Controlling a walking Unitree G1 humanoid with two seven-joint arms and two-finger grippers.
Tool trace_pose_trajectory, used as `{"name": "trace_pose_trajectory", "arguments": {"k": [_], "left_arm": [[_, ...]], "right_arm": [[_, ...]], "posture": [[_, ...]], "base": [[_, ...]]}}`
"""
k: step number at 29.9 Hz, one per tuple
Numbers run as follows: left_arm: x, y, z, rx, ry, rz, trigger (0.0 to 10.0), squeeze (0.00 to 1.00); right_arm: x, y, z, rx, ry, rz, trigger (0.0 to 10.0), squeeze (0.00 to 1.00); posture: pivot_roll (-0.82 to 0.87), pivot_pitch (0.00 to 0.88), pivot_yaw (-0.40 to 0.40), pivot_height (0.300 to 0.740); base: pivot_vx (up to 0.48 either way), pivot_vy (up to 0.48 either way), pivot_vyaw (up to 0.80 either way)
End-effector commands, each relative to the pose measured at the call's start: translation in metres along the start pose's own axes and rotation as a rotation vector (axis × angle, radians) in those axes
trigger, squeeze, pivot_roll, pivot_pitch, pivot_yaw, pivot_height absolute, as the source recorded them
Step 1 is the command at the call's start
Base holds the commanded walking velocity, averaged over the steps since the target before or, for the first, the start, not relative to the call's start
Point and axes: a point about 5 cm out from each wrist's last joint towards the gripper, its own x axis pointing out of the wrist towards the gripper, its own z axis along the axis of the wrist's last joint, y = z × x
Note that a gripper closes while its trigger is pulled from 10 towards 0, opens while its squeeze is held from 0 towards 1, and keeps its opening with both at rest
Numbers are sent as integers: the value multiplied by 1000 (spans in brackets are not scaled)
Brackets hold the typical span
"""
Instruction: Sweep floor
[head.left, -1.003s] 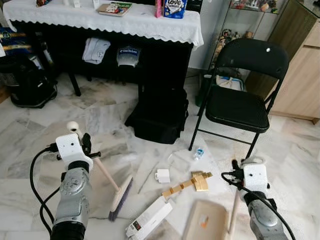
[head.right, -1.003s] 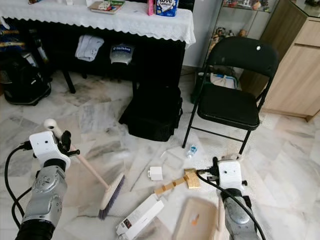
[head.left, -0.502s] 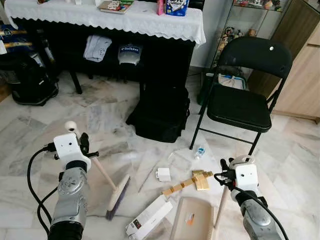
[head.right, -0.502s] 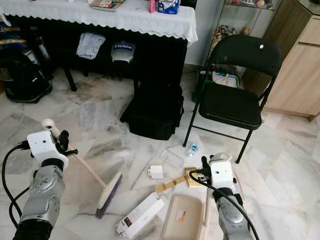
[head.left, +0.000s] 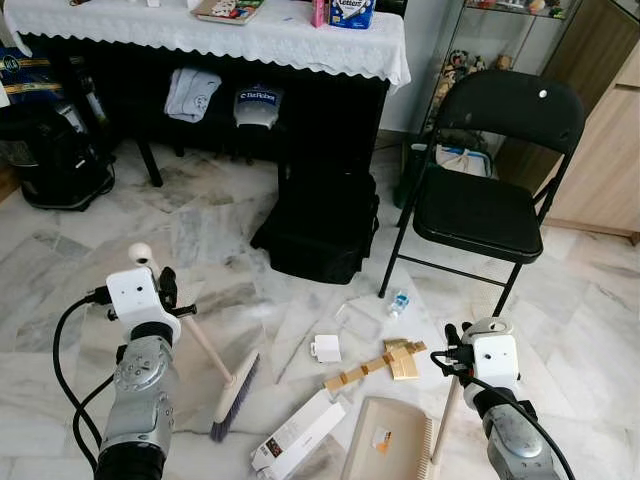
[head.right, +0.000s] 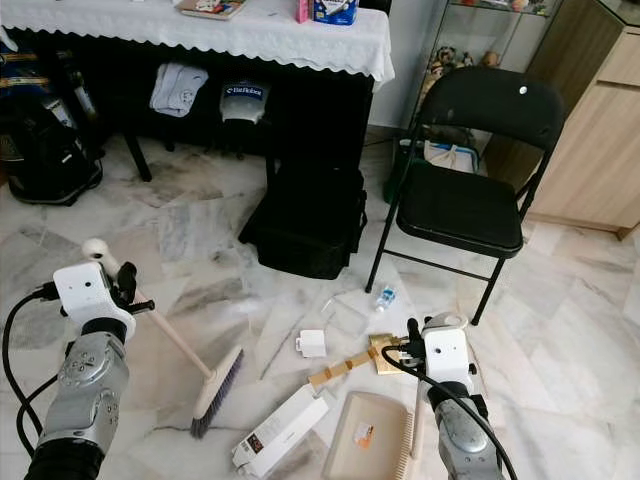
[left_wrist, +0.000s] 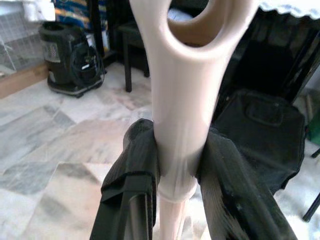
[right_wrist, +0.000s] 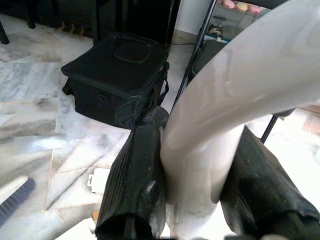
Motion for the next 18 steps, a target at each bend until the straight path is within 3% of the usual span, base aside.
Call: {"name": "trace_pose_trajectory", "arguments": {"k": [1,5,11,14,18], "left_arm": [[5,7,7,54,-23,24,10000,0],[8,16,10,135,-39,55,10000,0],[10,23,9,170,-33,75,10000,0],[9,19,-5,243,56,-16,10000,0],[8,14,-11,305,93,-131,10000,0]], "right_arm": [[1,-6,2,-13,-13,-16,10000,0],[2,-5,2,-13,-17,-12,10000,0],[2,-4,2,-13,-18,-7,10000,0],[2,-4,2,-14,-21,-5,10000,0],[2,-6,3,-19,-23,-7,10000,0]], "posture": [[-45,86,-64,740],[-44,84,-64,740],[-44,86,-66,740],[-47,91,-71,740],[-49,98,-74,740]], "base": [[0,0,0],[0,0,0],[0,0,0],[0,0,0],[0,0,0]]}}
